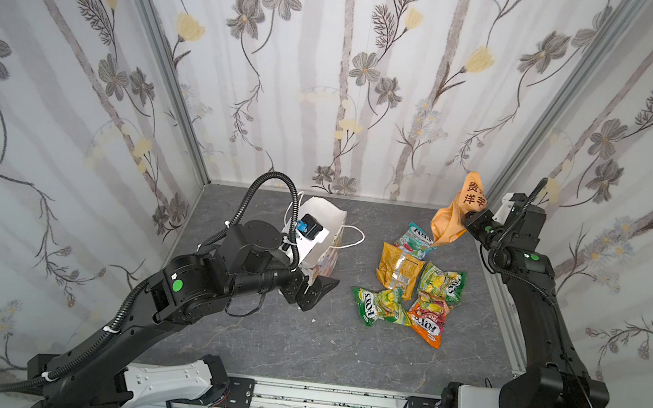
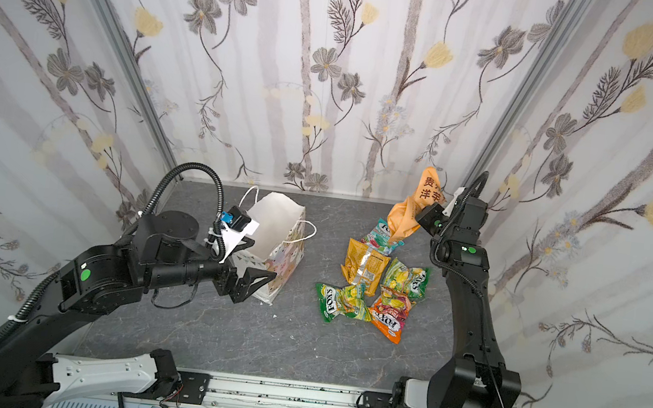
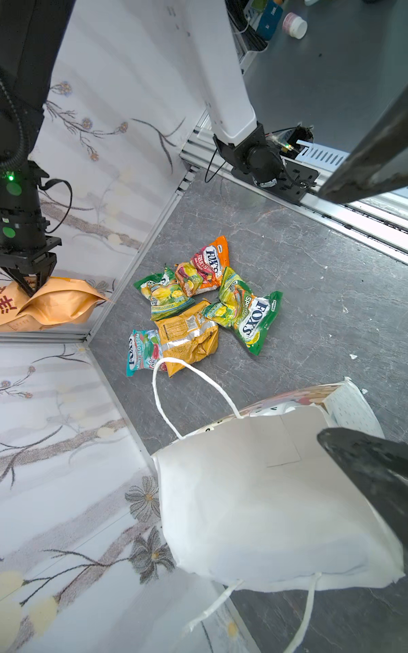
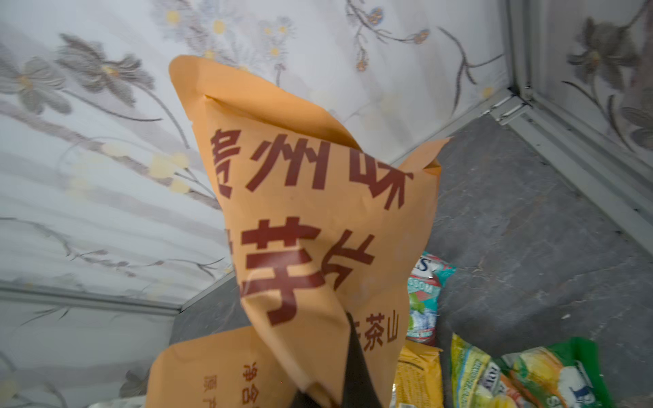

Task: Take the snacks out of the paper bag
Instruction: 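Lower the brown packet beyond the candy packs and open the right gripper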

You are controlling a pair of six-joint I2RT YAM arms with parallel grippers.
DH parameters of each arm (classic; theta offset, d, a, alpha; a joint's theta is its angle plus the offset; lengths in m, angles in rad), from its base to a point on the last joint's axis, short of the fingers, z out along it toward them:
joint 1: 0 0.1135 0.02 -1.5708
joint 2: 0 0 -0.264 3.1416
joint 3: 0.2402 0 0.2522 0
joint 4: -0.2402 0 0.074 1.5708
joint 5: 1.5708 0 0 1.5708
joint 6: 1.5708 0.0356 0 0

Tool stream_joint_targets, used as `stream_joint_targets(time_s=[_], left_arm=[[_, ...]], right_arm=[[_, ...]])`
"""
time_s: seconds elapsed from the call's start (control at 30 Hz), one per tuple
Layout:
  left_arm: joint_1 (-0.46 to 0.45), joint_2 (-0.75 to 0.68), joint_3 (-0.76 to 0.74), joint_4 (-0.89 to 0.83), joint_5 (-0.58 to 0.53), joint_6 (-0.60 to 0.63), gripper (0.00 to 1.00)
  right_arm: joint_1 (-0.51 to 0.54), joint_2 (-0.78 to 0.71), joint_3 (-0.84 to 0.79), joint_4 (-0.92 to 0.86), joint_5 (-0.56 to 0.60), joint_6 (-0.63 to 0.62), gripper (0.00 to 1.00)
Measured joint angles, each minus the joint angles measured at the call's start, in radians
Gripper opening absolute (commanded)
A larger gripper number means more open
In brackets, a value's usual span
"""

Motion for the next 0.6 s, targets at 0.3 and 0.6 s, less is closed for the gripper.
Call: stream_joint_targets(time_s=[0.3, 0.6], left_arm=[[-0.041, -0.121, -0.15, 0.0, -0.113, -0.001, 1.0], [-0.042, -0.238, -0.287, 0.056, -0.238, 0.0, 1.0]], right_arm=[[-0.047, 0.373, 0.26, -0.129, 0.245, -0.086, 0.0], [-0.039, 0.702, 0.539, -0.297, 0.361, -0.157, 0.1]])
